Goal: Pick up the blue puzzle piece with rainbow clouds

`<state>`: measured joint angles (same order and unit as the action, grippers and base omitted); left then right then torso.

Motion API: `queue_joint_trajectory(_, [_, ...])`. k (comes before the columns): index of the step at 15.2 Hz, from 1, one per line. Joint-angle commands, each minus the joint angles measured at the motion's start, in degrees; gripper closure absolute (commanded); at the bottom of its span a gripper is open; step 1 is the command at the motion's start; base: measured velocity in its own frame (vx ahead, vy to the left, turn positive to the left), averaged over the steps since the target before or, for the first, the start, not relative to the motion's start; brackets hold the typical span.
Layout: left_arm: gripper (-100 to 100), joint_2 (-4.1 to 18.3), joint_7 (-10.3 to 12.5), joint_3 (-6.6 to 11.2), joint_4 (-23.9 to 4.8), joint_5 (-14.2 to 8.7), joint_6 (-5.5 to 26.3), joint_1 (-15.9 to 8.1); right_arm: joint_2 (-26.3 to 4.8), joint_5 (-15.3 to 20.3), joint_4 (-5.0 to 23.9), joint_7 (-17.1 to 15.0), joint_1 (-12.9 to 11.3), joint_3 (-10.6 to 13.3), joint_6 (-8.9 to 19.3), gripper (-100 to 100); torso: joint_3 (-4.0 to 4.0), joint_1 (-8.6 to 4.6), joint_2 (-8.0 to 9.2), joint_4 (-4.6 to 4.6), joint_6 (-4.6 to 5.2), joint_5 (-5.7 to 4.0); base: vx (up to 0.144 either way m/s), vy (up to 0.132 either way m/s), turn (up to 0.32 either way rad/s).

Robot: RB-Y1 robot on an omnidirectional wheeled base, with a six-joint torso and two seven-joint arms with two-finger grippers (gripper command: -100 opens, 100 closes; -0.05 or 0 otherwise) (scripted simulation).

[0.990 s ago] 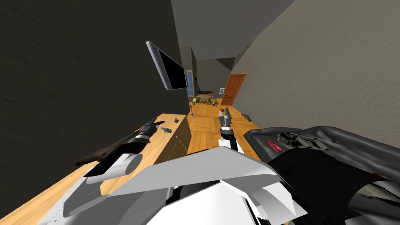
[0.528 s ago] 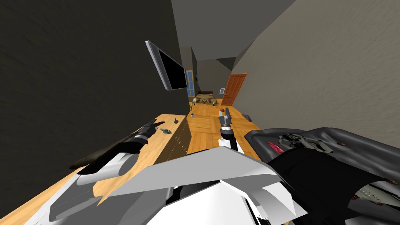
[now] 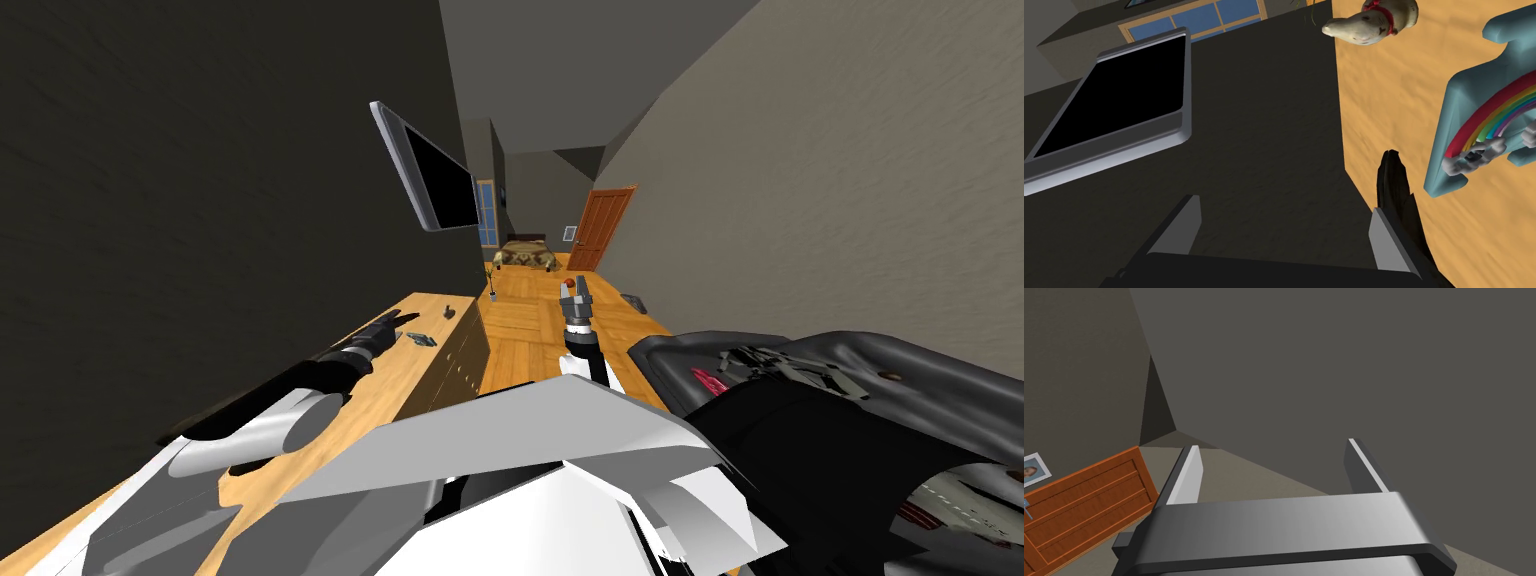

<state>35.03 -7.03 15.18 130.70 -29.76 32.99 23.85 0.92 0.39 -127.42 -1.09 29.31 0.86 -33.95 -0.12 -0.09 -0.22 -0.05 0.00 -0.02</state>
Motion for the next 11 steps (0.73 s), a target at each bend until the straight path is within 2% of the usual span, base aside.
queue_joint_trajectory(1, [-100,0.4,-0.1,0.31,-0.1,-0.7,2.9,-0.2,0.0,0.0,0.0,0.0,0.0,0.0,0.0,0,0.0,0.0,0.0,0.0,0.0,0.0,0.048,-0.018,0.011])
queue_joint_trajectory(2, [-100,0.4,-0.1,0.31,-0.1,-0.7,3.3,-0.2,0.0,0.0,0.0,0.0,0.0,0.0,0.0,0,0.0,0.01,0.0,0.0,0.0,0.0,0.028,-0.007,0.001])
queue_joint_trajectory(3, [-100,1.8,-0.2,1.4,-0.1,-2.9,5.1,-0.4,0.0,0.0,0.0,0.0,0.0,0.0,0.0,0,0.02,0.04,0.04,0.0,0.01,0.01,0.045,-0.012,0.01])
queue_joint_trajectory(6, [-100,1.8,-0.2,1.4,-0.1,-2.9,7.9,-0.4,0.0,0.0,0.0,0.0,0.0,0.0,0.0,0,-0.01,0.03,-0.01,-0.01,0.01,0.01,0.045,-0.015,0.008])
queue_joint_trajectory(7, [-100,3.1,-0.4,2.48,-0.1,-5.0,10.0,-0.7,0.0,0.0,0.0,0.0,0.0,0.0,0.0,0,0.02,0.05,0.04,0.0,0.0,0.01,0.045,-0.01,0.01])
queue_joint_trajectory(9, [-100,3.1,-0.4,2.48,-0.1,-5.0,12.4,-0.7,0.0,0.0,0.0,0.0,0.0,0.0,0.0,0,-0.01,0.04,-0.01,0.0,0.0,0.01,0.052,-0.017,0.012])
queue_joint_trajectory(10, [-100,3.1,-0.4,2.48,-0.1,-5.0,12.5,-0.7,0.0,0.0,0.0,0.0,0.0,0.0,0.0,0,0.0,0.03,0.01,0.0,0.0,0.01,0.024,-0.009,0.001])
queue_joint_trajectory(11, [-100,4.4,-0.6,3.54,-0.1,-7.1,14.7,-0.9,0.0,0.0,0.0,0.0,0.0,0.0,0.0,0,0.02,0.05,0.05,0.0,0.0,0.01,0.044,-0.012,0.006])
